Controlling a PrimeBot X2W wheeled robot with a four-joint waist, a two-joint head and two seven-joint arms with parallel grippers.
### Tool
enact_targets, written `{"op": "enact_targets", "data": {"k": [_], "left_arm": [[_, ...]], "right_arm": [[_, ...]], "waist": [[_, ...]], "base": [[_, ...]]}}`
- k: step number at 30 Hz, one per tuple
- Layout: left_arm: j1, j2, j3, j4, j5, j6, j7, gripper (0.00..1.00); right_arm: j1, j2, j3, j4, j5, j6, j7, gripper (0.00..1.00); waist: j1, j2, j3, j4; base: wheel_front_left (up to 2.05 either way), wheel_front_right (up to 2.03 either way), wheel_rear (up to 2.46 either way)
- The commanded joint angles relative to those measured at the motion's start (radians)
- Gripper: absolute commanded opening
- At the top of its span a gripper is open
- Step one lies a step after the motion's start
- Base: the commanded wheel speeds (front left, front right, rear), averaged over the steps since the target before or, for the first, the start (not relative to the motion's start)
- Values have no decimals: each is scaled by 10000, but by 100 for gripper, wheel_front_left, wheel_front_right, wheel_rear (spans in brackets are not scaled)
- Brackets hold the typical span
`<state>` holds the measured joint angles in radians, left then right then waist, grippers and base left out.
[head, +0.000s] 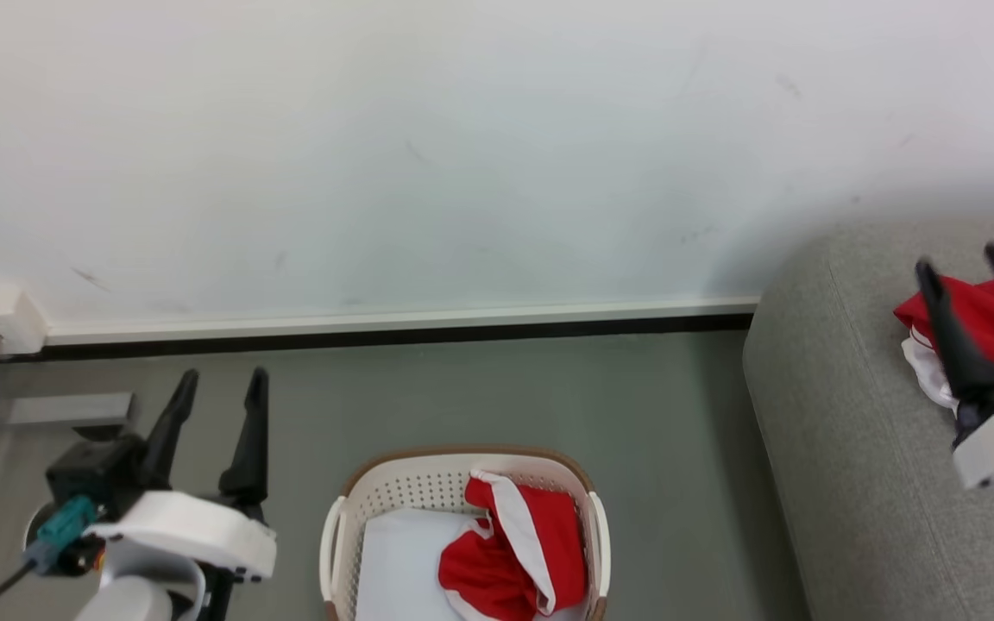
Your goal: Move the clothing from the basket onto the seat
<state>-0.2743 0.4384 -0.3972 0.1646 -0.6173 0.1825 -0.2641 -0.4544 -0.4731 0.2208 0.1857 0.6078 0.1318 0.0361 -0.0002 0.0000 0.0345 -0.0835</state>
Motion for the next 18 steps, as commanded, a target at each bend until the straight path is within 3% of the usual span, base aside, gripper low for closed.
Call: {"op": "enact_targets", "data": {"k": [1, 11, 18], "left_arm": [[309, -120, 208, -45, 237, 43, -3, 100], [1820, -1093, 1947, -72, 1516, -70, -3, 100], [2263, -1708, 2576, 256, 2517, -630, -4, 100]], "right_arm": [[439, 123, -123, -92, -195, -24, -137, 100], [2778, 1852, -781, -114, -921, -22, -2063, 100], [3424, 2169, -657, 766, -1404, -24, -2948, 100]], "waist": [[2, 0, -159, 127], [2, 0, -403, 371], [2, 0, -453, 425]], "base": [[0, 0, 0], [0, 0, 0], [0, 0, 0]]}}
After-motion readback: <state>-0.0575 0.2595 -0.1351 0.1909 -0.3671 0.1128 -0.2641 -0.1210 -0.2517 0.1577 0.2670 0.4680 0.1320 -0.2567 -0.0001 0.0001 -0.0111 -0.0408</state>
